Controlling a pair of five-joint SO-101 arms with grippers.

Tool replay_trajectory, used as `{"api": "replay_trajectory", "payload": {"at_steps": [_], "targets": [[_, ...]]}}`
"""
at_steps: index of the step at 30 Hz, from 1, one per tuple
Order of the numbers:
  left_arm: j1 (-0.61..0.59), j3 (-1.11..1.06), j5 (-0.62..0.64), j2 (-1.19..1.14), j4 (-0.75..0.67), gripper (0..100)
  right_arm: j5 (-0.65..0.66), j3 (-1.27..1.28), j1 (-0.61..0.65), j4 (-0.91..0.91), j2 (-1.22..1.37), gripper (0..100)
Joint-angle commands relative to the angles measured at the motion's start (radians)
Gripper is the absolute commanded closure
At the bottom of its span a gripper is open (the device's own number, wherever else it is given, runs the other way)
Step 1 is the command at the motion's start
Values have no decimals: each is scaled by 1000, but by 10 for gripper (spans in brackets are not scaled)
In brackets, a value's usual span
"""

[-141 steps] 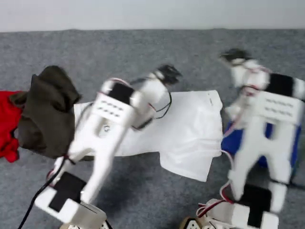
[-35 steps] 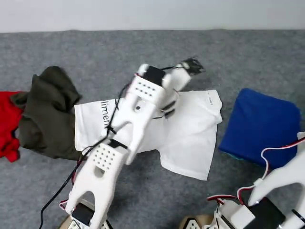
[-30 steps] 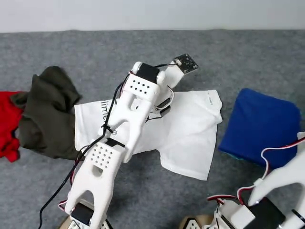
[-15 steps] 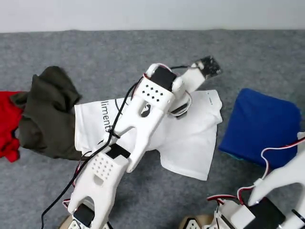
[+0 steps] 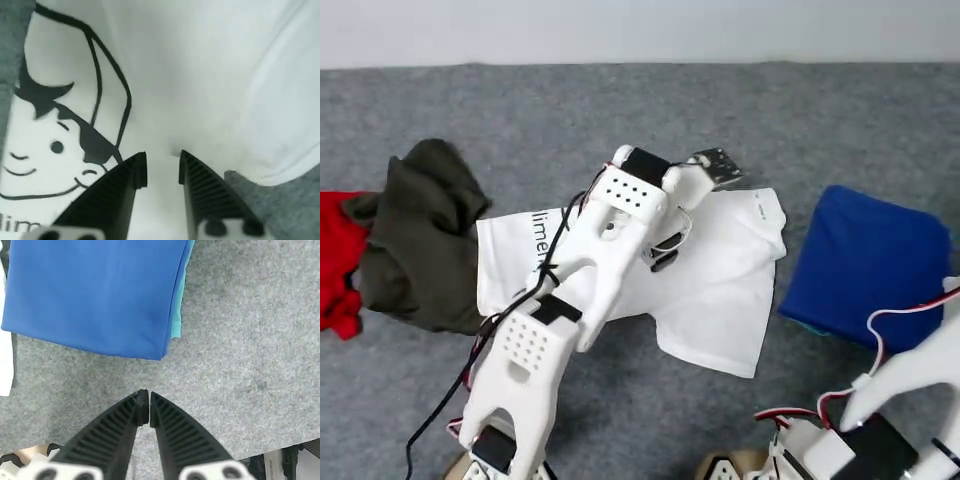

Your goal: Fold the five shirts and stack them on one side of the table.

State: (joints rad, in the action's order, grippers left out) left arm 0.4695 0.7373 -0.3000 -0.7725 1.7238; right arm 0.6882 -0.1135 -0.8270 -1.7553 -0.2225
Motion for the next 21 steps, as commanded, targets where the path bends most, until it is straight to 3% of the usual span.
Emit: {"api": "replay_trajectory", "payload": {"at_steps": [1, 6, 14, 21], "targets": [[51, 117, 44, 72, 34, 888, 6, -52, 4, -41, -56, 990], [172, 90, 57, 181, 34, 853, 11, -52, 2, -42, -68, 990], [351, -257, 49, 250, 20, 808, 12, -38, 4, -42, -111, 990], [384, -446, 49, 250, -146, 806, 12, 78, 4, -41, -179, 990]]}}
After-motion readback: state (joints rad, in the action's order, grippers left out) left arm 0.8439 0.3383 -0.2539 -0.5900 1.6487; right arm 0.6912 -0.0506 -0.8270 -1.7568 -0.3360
